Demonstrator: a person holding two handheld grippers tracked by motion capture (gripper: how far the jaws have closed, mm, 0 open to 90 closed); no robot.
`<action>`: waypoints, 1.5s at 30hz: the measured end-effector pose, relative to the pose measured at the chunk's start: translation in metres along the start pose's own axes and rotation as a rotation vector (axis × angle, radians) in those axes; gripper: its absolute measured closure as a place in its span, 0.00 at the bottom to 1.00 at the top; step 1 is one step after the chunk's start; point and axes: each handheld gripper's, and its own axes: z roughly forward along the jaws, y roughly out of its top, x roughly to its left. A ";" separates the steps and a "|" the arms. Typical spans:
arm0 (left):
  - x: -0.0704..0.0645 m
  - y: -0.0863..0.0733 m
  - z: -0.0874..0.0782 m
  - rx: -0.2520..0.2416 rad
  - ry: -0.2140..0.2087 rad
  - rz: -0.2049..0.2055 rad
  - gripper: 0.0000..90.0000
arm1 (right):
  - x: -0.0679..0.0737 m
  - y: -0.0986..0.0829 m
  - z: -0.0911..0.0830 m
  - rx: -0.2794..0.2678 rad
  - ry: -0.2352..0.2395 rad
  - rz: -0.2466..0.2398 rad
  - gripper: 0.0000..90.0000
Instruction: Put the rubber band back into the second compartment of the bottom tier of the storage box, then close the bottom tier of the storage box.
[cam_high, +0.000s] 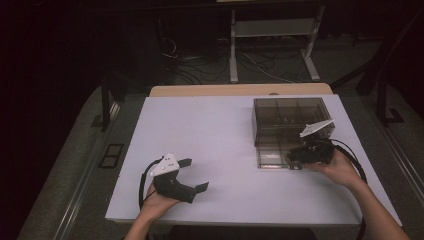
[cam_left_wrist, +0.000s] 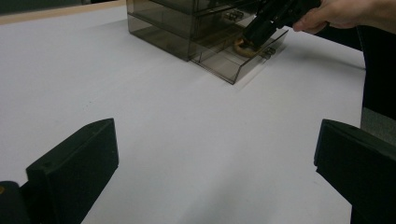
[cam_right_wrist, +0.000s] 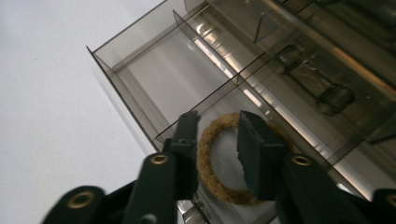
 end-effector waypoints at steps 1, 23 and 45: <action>0.000 0.000 0.000 0.000 0.000 -0.001 0.00 | 0.000 0.000 -0.001 -0.002 -0.002 0.006 0.69; 0.000 0.000 0.000 0.001 0.000 -0.001 0.00 | 0.022 -0.005 -0.033 -0.067 0.012 0.043 0.11; -0.001 0.000 0.000 -0.001 -0.002 -0.002 0.00 | 0.044 -0.024 -0.035 -0.075 0.068 0.010 0.12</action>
